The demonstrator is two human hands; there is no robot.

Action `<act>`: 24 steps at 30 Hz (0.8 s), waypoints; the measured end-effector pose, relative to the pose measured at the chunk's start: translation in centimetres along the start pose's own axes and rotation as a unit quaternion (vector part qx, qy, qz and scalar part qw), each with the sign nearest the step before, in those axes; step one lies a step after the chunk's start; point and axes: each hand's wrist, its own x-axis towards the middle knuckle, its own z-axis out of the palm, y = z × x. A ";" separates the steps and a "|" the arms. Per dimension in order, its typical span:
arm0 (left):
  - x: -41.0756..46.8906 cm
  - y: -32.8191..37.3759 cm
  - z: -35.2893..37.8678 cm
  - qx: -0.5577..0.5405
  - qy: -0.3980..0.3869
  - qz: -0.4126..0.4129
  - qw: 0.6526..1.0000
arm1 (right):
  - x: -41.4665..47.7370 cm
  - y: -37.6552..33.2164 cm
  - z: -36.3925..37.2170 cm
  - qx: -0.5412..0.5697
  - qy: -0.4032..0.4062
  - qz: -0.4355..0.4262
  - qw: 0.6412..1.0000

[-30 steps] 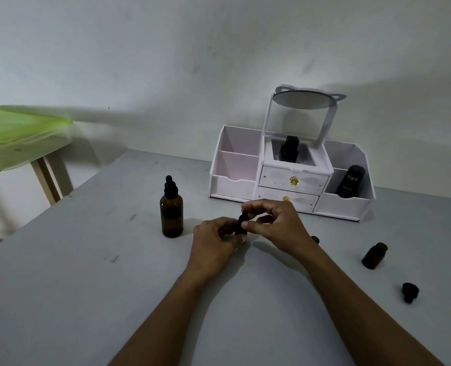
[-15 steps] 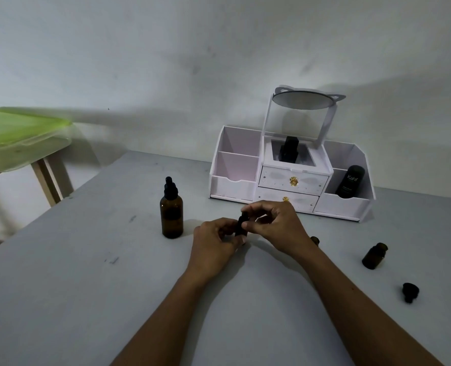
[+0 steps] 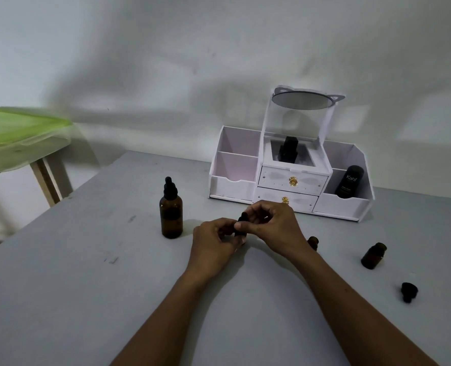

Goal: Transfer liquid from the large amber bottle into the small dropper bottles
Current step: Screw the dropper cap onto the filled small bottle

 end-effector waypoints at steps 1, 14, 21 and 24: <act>0.0 0.0 0.0 0.001 0.000 0.000 1.000 | 0.0 0.0 0.0 -0.002 -0.001 -0.001 1.000; 0.0 0.0 0.1 -0.008 0.000 0.006 1.000 | 0.0 0.2 -0.2 0.001 -0.017 -0.017 1.000; 0.0 0.1 0.0 -0.011 -0.005 0.004 1.000 | 0.0 0.1 -0.2 -0.005 -0.017 -0.022 1.000; 0.0 0.1 -0.1 -0.009 -0.004 0.010 1.000 | 0.0 0.1 -0.2 -0.008 -0.017 -0.020 1.000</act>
